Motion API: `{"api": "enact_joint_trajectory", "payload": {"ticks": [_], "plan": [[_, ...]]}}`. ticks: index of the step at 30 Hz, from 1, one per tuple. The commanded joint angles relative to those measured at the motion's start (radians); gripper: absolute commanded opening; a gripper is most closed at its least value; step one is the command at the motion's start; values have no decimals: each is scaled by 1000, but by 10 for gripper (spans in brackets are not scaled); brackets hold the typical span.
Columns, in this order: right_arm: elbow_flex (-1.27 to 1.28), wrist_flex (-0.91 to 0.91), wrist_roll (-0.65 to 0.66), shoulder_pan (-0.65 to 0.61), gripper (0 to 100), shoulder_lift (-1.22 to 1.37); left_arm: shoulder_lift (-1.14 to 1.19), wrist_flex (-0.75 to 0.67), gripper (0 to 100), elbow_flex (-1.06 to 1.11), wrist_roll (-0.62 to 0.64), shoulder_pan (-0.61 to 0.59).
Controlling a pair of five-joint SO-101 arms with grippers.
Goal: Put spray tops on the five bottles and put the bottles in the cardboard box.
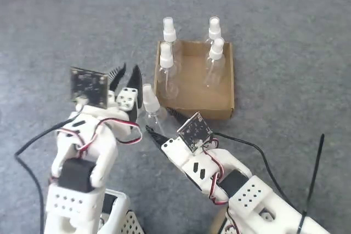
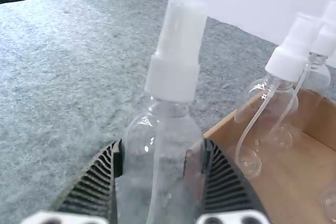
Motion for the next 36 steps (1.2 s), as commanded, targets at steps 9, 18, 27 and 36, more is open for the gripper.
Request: {"api": "enact_joint_trajectory", "payload": {"ticks": [9, 18, 27, 36], "plan": [[-12, -18, -3, -2, 6, -35, -20, 46, 65, 48, -91, 89], [-12, -18, -3, -1, 6, -35, -20, 121, 70, -174, -83, -63], [-72, 93, -9, 122, 6, -96, -267, 272, 70, -38, -89, -66], [-269, 516, -3, 188, 6, -440, -586, 189, 86, 311, -89, -14]]}}
